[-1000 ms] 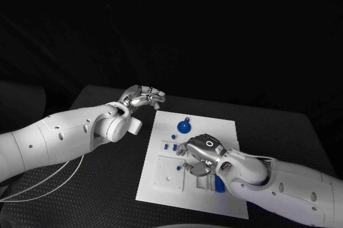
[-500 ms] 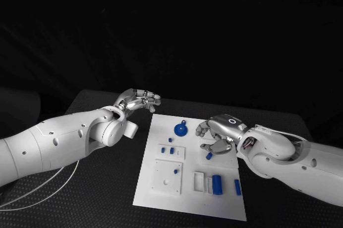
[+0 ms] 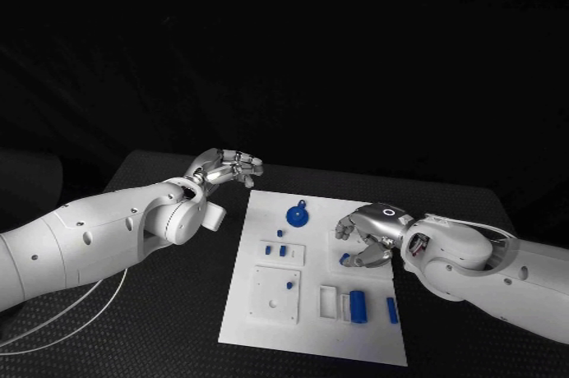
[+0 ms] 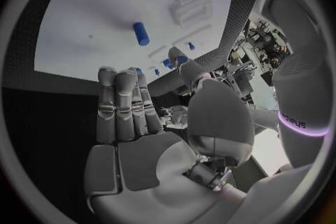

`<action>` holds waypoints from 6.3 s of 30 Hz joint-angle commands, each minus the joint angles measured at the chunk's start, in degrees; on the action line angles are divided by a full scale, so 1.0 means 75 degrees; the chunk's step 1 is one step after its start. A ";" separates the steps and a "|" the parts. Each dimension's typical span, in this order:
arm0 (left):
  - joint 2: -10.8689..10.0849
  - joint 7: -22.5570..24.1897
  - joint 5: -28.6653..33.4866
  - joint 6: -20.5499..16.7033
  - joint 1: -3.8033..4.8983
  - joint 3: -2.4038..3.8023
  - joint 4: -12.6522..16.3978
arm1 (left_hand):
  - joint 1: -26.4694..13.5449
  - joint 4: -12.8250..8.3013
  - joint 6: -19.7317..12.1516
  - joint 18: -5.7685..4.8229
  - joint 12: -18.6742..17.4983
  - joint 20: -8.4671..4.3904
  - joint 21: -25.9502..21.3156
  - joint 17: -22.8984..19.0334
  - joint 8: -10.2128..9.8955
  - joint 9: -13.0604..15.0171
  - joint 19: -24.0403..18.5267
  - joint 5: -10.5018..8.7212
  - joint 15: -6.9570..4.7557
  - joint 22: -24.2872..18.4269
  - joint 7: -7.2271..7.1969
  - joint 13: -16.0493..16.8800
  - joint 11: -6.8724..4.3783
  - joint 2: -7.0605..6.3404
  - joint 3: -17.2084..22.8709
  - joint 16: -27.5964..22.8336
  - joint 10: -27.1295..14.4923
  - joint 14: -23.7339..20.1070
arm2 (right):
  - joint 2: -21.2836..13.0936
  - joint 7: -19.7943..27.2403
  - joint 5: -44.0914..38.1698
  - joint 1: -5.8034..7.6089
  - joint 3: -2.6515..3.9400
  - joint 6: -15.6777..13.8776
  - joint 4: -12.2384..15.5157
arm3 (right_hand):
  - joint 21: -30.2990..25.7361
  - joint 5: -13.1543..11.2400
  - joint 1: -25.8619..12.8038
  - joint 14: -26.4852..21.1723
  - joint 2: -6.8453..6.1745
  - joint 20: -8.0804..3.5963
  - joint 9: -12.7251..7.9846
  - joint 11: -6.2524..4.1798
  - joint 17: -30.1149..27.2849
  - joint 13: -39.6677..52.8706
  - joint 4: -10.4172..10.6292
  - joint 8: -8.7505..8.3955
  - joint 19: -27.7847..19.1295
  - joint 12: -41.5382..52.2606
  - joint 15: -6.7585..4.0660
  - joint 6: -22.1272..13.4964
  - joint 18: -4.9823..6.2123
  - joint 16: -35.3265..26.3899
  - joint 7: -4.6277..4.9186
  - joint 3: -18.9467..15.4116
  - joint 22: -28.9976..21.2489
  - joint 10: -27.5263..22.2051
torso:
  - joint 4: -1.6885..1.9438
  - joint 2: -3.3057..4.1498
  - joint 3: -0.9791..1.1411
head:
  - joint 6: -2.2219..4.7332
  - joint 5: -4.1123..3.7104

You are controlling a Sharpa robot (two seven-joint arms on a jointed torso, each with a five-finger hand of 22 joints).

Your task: Assemble the parts on the task board

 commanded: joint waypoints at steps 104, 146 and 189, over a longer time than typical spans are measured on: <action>0.0226 0.0085 0.0059 0.0074 0.0004 0.0005 -0.0087 | -0.0045 0.0032 -0.0068 0.0121 -0.0012 -0.0017 -0.0076 0.0076 0.0023 -0.0013 0.0074 0.0043 0.0010 0.0039 0.0014 -0.0025 -0.0015 -0.0015 -0.0022 -0.0101 0.0027 0.0059 | 0.2225 0.0006 -0.1559 -0.0747 -0.0221 -0.0453 0.0257 | 0.0377 -0.0310 0.1448 0.0476 0.0608 -0.0210 0.0377 -0.0652 -0.0046 0.0376 0.0608 0.0772 0.0586 0.0779 -0.0627 0.1398 0.0533 0.0299 -0.0324 0.2344 0.0133 0.1675 | 0.0028 -0.0003 -0.0025 | -0.0117 0.0407; 0.0210 0.0066 0.0059 0.0112 0.0004 0.0005 -0.0064 | -0.0050 0.0040 -0.0088 0.0118 -0.0012 -0.0015 -0.0096 0.0109 0.0018 -0.0017 0.0076 0.0039 0.0012 0.0054 0.0022 -0.0031 -0.0015 -0.0011 -0.0027 -0.0128 0.0029 0.0059 | 0.2283 -0.0059 -0.1967 -0.0838 -0.0395 0.0065 0.0022 | 0.0400 -0.0310 0.1435 0.0482 0.0607 -0.0211 0.0396 -0.0654 -0.0033 0.0398 0.0562 0.0772 0.0589 0.0772 -0.0629 0.1410 0.0533 0.0306 -0.0329 0.2361 0.0134 0.1687 | 0.0009 -0.0003 -0.0013 | -0.0225 0.0465; 0.0212 0.0041 0.0059 0.0133 0.0004 0.0005 -0.0054 | -0.0061 0.0054 -0.0105 0.0116 -0.0016 -0.0013 -0.0116 0.0140 0.0015 -0.0022 0.0080 0.0037 0.0015 0.0069 0.0028 -0.0039 -0.0012 -0.0002 -0.0031 -0.0154 0.0025 0.0060 | 0.2423 -0.0259 -0.2136 -0.0860 -0.0436 -0.0153 -0.0030 | 0.0441 -0.0310 0.1425 0.0497 0.0590 -0.0212 0.0424 -0.0666 -0.0002 0.0433 0.0522 0.0774 0.0603 0.0770 -0.0640 0.1441 0.0533 0.0332 -0.0342 0.2413 0.0135 0.1719 | 0.0014 0.0000 -0.0013 | -0.0242 0.0440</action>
